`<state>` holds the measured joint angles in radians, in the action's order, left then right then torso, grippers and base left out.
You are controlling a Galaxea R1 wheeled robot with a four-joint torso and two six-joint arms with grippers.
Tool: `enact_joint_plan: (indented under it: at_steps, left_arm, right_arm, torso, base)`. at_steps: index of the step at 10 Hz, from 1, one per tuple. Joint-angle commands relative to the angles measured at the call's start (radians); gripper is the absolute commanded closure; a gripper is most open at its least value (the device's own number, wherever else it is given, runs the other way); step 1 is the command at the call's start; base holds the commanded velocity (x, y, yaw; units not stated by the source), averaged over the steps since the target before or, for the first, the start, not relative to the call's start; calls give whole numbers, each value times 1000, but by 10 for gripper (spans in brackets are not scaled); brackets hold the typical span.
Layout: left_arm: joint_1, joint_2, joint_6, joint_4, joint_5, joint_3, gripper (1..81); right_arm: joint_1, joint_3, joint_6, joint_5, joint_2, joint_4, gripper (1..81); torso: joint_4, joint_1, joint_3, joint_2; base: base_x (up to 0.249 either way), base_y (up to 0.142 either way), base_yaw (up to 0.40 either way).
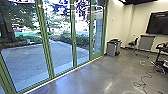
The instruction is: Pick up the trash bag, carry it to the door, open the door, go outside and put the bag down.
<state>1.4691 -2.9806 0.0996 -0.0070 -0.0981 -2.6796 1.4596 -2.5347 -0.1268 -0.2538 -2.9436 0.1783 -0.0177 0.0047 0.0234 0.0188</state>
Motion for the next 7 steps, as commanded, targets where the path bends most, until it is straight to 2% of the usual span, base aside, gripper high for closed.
enact_joint_plan:
  at_steps: [1,2,7]
  left_arm:
    - [-65,8,-8,4,-57,0,811]
    - [-65,8,-8,4,-57,0,811]
    - [-66,6,-8,4,-57,0,811]
  right_arm:
    - [-67,8,-4,-67,2,0,10]
    - [-67,8,-4,-67,1,0,10]
    - [-66,8,-4,-67,-1,-2,10]
  torso:
    - [0,0,0,0]
    - [0,0,0,0]
    - [0,0,0,0]
  base:
    - [136,0,0]
    - [136,0,0]
    - [142,-67,0]
